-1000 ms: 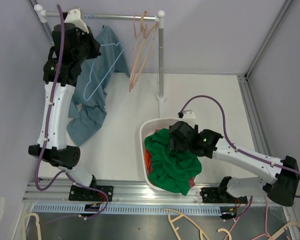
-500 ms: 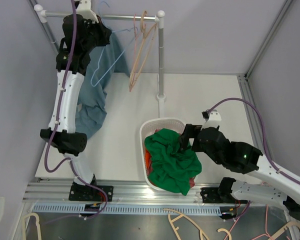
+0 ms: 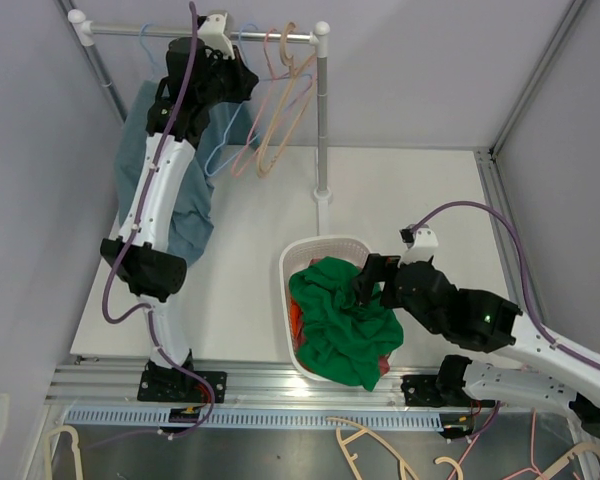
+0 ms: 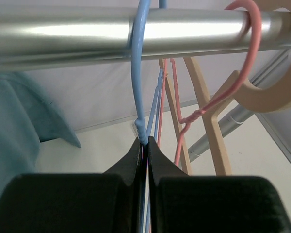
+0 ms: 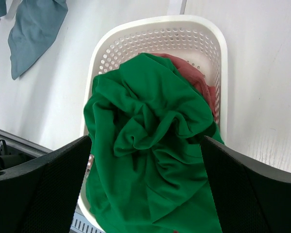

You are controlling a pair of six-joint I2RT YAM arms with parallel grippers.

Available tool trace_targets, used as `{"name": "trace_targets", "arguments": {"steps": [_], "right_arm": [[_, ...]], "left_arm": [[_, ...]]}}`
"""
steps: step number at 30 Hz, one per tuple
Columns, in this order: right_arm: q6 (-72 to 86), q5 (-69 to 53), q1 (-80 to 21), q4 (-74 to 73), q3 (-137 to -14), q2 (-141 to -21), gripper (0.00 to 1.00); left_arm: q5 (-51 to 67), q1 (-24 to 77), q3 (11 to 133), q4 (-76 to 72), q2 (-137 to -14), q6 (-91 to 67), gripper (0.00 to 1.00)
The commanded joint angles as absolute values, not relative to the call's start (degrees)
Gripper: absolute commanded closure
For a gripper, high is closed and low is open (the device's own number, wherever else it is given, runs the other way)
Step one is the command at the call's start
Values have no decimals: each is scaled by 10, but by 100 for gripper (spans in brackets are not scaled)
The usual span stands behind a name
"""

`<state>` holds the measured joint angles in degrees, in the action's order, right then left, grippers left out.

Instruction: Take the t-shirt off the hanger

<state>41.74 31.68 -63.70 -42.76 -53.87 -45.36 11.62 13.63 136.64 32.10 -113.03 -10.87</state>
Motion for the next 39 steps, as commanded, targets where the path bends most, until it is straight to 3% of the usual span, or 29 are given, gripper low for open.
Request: {"name": "trace_targets", "arguments": {"steps": [1,3,5,10,11,22,31,39], "right_arm": [[416,329,-642,-398,-535,-461,1],[414,326,-642,-394,-534,-468,1],[412,322,-642,-389,-535,-475,1],[403,309,-641,-375,-537,-483,1],[400,309,-641,-373,-540,-485,0],[388,294,-642,-369,-552,-495,1],[409,281,-644,-381,-547,-481,0],[424,288,-646,-388,-541,-471,1]], "left_arm": [[141,139,1371,294,-1101,-86,94],[163,137,1347,288,-1076,-82,82],[219,123,1318,275,-1043,-94,48],[264,54,1243,218,-959,-181,6],[266,39,1218,196,-944,-195,2],[152,-69,1205,230,-871,-146,0],[87,-83,1265,273,-945,-121,2],[101,-99,1343,305,-1015,-142,7]]}}
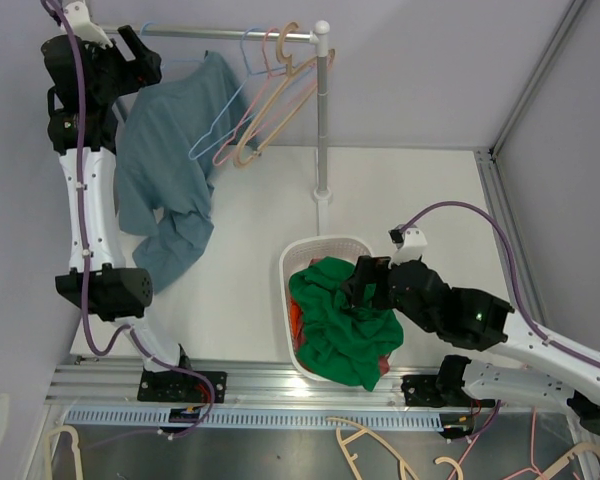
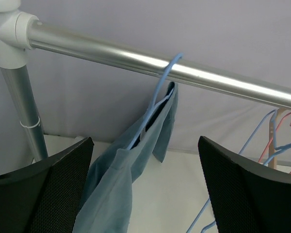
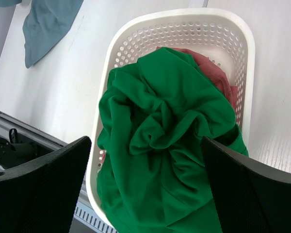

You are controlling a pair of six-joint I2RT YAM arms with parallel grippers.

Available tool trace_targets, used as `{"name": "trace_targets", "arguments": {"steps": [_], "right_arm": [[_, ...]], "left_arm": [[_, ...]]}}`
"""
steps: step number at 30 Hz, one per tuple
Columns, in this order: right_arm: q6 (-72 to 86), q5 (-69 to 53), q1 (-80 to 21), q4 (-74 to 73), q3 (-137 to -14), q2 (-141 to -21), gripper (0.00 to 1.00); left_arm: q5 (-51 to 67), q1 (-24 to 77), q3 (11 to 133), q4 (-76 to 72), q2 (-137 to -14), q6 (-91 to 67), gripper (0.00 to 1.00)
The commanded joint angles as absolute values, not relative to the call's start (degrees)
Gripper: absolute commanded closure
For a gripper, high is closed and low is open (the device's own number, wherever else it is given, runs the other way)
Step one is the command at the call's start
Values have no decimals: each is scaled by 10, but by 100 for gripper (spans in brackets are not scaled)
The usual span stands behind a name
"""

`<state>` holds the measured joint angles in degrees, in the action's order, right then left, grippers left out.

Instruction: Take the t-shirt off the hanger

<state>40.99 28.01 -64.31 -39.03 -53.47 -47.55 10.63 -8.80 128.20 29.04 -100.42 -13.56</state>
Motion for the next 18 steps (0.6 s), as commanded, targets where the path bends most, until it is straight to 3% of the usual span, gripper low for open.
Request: {"name": "trace_targets", "arguments": {"steps": [1,10,14,18], "right_arm": [[425,289,-647,-386,-540,-473,0],[425,291,-646,-366,-538,-505,1],[423,285,-645,-354,-539,-521,1],[420,281,-644,-347,-539,-526,1]], "left_arm": [[100,-101,1349,308,-1032,-144,8],[145,-115,1411,320,-1104,-187,22],[163,-115,1421,321,-1121,-194,37],[170,-116,1423,322,-1125,-200,44]]}}
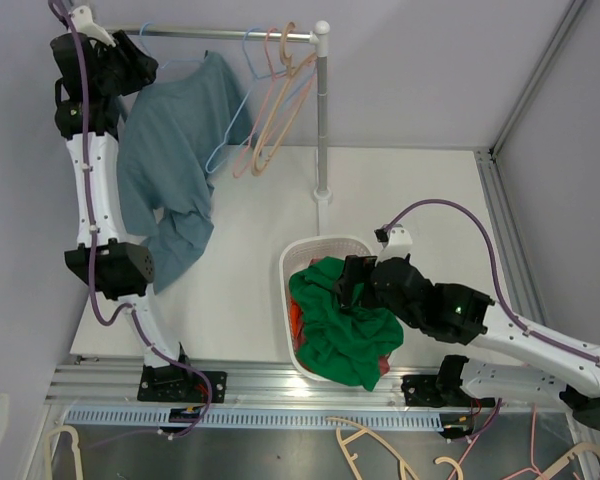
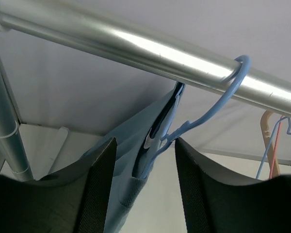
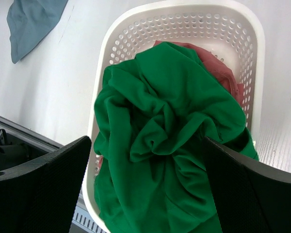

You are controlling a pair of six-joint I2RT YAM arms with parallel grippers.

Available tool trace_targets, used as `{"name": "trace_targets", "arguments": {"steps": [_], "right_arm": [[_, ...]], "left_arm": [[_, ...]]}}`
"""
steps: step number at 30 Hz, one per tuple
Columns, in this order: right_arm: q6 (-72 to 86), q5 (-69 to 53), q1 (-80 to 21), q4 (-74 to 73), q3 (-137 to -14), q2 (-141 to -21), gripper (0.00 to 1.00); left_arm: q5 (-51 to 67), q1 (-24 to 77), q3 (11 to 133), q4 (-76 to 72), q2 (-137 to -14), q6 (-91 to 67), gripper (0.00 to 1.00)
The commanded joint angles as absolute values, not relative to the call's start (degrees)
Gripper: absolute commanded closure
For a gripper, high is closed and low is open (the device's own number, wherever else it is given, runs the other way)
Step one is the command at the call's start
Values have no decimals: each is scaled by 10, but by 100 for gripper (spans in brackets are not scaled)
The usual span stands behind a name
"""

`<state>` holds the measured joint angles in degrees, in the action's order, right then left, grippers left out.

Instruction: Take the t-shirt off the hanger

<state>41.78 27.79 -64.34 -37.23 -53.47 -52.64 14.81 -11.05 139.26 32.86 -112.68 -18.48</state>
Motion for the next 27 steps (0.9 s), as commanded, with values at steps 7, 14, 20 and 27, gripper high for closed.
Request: {"name": "trace_targets", "arguments": {"steps": [7,14,20,27], "right_arm": [[425,283,-644,-356,-532,-513,1],[428,286,-643,-359,-525,-498,1],[432,284,-643,-362,-521,-490,0],[436,285,-642,-370,-517,-473,0]], "left_arm": [[182,-115,1419,310,-1130,-207,61],[215,-107,1402,273,-1132,-222,69],[200,-86,1401,268,-1142,-189,62],[173,-82,1404,274,-1157,-176,83]]}}
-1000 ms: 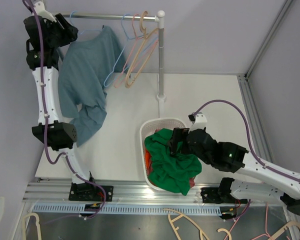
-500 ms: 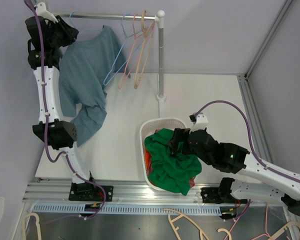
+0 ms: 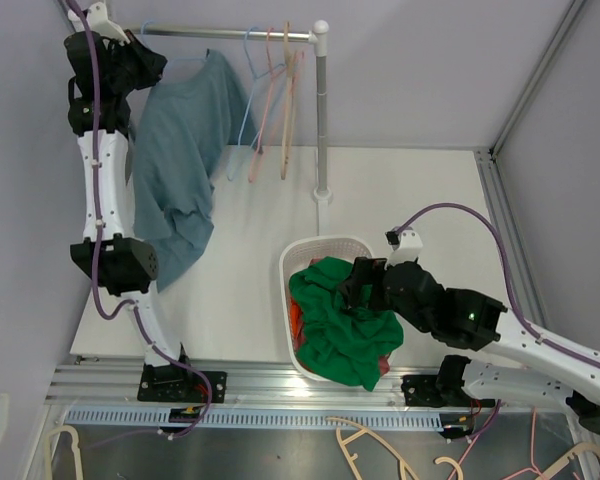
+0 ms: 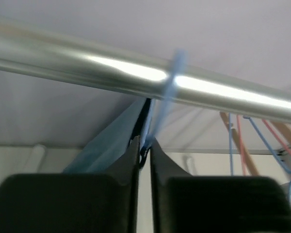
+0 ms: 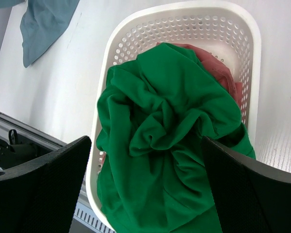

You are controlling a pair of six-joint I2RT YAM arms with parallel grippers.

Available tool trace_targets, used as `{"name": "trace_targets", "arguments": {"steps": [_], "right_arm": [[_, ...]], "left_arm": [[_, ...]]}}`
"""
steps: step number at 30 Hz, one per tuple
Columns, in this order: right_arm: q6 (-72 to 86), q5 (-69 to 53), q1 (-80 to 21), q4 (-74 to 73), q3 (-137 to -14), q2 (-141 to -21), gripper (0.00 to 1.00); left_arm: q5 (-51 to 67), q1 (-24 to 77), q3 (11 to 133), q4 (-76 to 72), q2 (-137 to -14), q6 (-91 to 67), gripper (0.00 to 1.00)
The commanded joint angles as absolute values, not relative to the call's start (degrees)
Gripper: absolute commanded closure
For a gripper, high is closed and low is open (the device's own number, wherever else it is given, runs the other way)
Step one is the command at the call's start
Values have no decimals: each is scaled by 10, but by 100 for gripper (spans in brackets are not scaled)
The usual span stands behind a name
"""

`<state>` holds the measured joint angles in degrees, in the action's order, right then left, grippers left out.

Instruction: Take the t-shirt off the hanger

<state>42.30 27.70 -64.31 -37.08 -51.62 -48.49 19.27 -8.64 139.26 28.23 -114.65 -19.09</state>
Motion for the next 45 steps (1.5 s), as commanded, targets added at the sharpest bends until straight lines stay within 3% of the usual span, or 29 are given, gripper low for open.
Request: {"name": "trace_targets", "arguments": {"steps": [1,13,20,25,34,39,45], "right_arm": [[436,287,-642,-370,-516,-471,1],[433,279,-642,-363,-517,-471,0],[434,272,-642,-358,-506,-458,1],[337,223,-658,-285,-507,-469,1],[72,85,-717,-100,-653,-661,1],[18,14,-751,-12,-716,-755,0],[14,-10,-758,131,-753,-839,1]], "left_arm": [[165,-81,1402,278,-1156,-176,97],[199,-67,1400,236,-1096,-176,99],[144,-49,1371,211,-1002,-146,99],[109,-48,1299,204,-937,-152,99],[-60,-7,1204,310,-854,-183,100],[-165,89,1097,328,-783,-182,99],[-210,142,1019,395,-700,-243,99]]}}
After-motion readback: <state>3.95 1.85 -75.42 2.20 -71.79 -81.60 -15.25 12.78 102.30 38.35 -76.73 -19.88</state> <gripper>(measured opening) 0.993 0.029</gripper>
